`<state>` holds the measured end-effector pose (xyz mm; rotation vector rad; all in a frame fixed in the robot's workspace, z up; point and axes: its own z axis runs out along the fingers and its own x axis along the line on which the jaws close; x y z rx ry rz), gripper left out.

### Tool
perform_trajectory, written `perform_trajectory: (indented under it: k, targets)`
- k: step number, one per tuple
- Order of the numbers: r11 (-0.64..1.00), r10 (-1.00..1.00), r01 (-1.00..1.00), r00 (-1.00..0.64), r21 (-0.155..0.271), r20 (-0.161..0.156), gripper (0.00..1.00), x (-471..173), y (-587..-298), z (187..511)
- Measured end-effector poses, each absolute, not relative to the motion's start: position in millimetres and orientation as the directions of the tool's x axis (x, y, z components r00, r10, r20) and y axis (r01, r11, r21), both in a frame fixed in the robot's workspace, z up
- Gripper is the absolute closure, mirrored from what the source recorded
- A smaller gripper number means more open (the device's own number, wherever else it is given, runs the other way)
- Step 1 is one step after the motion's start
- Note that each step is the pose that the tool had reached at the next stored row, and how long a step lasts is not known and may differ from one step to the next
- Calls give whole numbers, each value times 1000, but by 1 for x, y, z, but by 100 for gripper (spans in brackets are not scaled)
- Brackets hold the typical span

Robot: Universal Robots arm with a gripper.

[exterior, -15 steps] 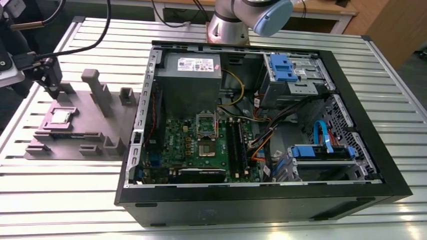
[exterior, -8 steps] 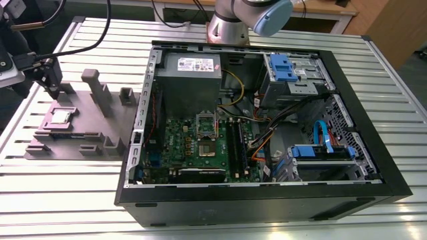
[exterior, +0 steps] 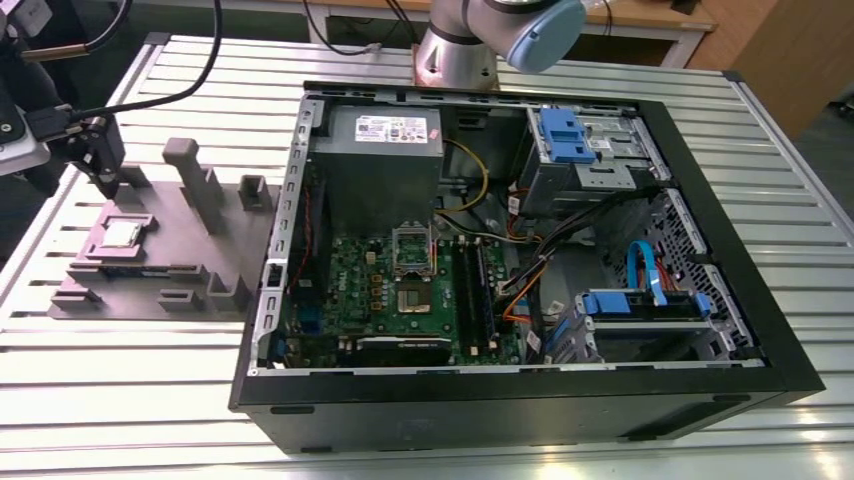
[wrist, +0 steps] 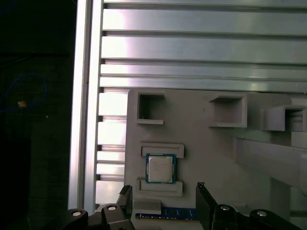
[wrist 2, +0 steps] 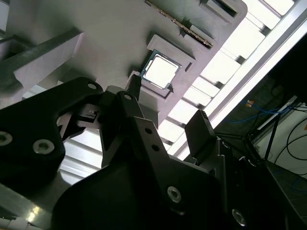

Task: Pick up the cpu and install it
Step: 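Pick up the cpu and move it towards the insertion slot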

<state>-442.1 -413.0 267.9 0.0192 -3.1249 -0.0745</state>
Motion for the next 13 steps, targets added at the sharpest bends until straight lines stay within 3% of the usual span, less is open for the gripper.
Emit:
perform_trajectory:
  k: [5, 13]
  targets:
    - [997, -13, -12, -1000, 74, 15, 36, -442, -413, 266]
    - [997, -13, -12, -1000, 73, 15, 36, -442, -413, 252]
